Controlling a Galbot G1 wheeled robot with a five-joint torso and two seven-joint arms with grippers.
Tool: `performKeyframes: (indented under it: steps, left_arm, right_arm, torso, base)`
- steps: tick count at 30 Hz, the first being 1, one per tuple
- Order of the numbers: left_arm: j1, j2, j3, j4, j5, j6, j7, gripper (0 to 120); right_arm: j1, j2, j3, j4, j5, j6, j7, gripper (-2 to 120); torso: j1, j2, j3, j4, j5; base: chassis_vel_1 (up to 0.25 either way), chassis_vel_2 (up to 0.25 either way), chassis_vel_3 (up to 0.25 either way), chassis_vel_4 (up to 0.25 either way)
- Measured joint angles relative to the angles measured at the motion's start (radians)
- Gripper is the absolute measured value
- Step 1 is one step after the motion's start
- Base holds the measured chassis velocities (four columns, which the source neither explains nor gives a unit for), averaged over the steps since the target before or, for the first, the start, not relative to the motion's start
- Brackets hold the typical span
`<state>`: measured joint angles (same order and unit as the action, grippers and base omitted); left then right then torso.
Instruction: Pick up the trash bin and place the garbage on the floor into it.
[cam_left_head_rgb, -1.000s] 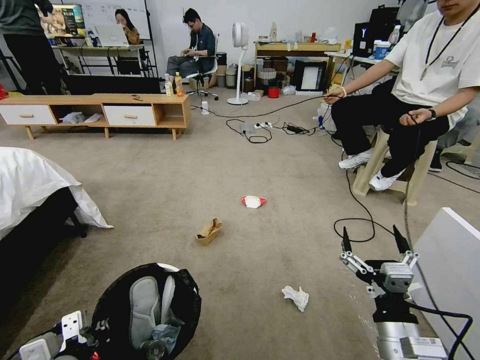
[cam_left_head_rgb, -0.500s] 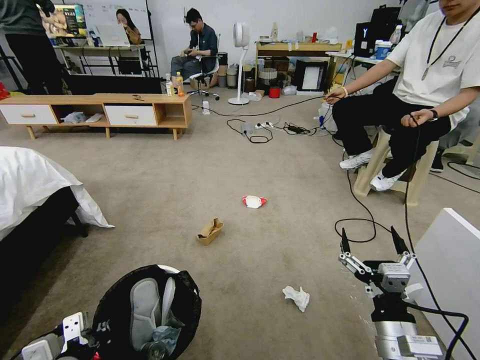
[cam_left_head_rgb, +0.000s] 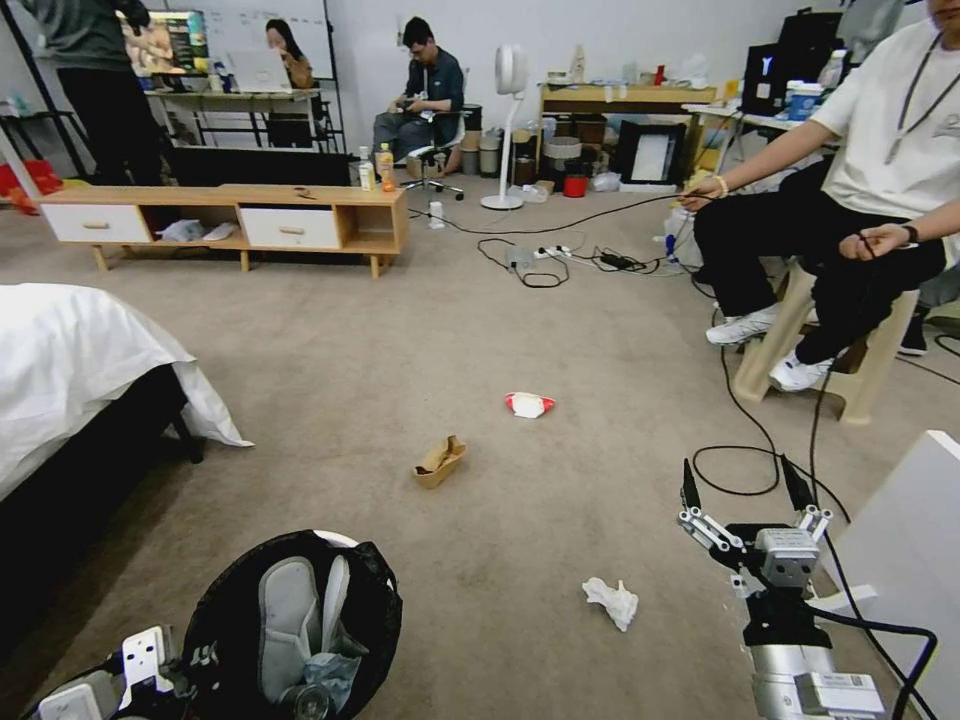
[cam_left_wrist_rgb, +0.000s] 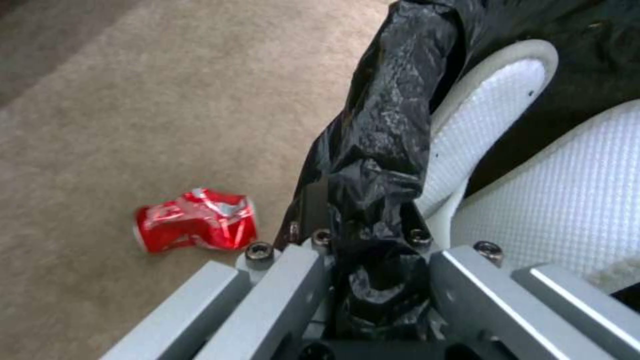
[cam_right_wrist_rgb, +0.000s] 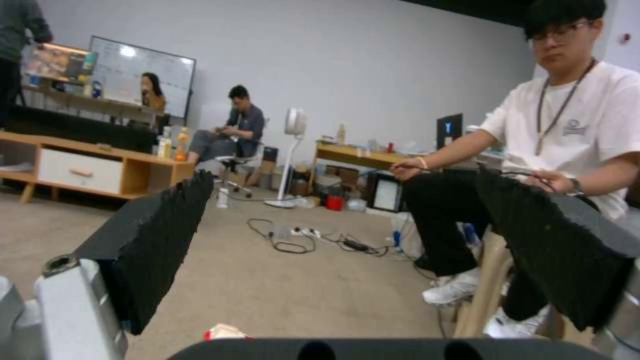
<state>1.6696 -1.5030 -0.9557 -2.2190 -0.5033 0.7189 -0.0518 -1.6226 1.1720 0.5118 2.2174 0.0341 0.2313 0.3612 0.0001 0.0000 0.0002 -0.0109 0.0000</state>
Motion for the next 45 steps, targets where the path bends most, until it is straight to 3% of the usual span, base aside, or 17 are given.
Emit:
performKeyframes:
  steps: [45]
  left_arm:
    - [0.022,-0.004,-0.037,-0.006,0.013,-0.018,0.001,1]
  right_arm:
    - [0.025,0.005,0.008,-0.034,0.005,0.055,-0.05,100]
  torso:
    - [0.0,0.0,0.0,0.0,0.0001]
  base:
    - [0.013,0.015,0.013,0.012]
